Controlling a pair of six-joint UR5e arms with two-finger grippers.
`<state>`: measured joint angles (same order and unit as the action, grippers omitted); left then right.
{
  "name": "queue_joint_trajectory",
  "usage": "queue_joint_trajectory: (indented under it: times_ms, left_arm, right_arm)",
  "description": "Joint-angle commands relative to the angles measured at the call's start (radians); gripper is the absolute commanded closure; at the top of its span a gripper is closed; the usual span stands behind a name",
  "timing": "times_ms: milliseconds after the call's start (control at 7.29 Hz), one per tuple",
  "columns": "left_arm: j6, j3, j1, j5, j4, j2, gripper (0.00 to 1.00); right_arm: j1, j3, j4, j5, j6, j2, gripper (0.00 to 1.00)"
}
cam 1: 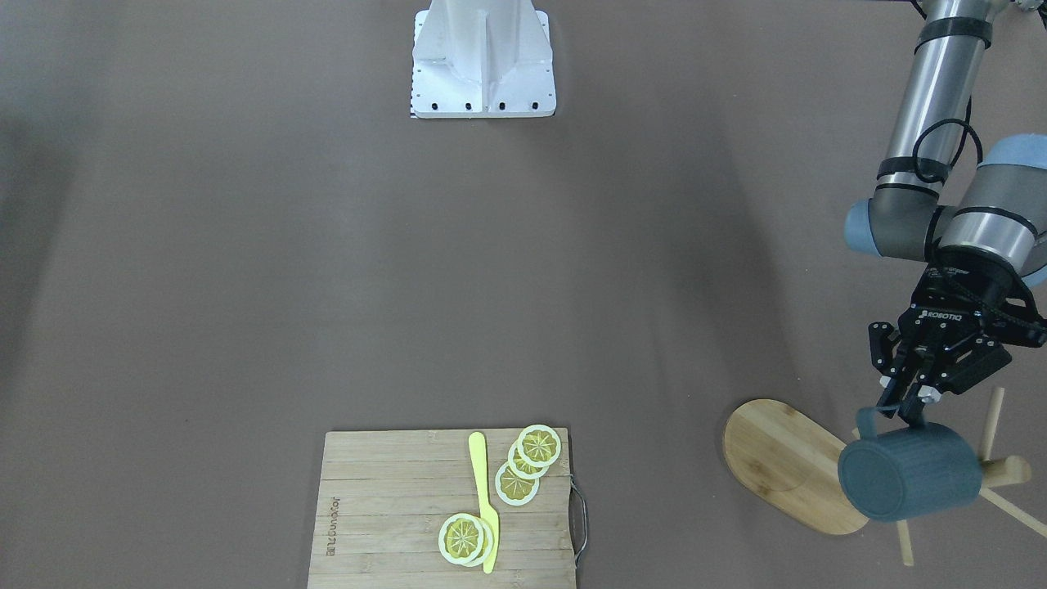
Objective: Hang cup on storage rack
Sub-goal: 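Slide the mug handle onto a rack peg with the left gripper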
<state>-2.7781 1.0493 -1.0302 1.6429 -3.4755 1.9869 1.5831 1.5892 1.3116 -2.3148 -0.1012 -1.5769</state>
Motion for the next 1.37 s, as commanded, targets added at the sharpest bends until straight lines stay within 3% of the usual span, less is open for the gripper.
queue_joint_trajectory:
  times_ms: [0, 137, 274, 1235]
  left_arm:
    - [0.0, -0.017, 0.002, -0.008, 0.001, 0.004, 1.0]
    - [0.012, -0.018, 0.004, -0.008, 0.001, 0.004, 0.25]
    - [0.05, -0.018, 0.004, -0.008, 0.001, 0.004, 0.01]
    - [0.052, 0.02, 0.005, -0.002, -0.019, -0.008, 0.01]
  right_arm:
    - [0.0, -0.002, 0.0, 0.0, 0.0, 0.0, 0.0]
    - [0.0, 0.0, 0.0, 0.0, 0.0, 0.0, 0.0]
    - [0.0, 0.0, 0.0, 0.0, 0.0, 0.0, 0.0]
    - [0.0, -0.002, 0.0, 0.0, 0.0, 0.0, 0.0]
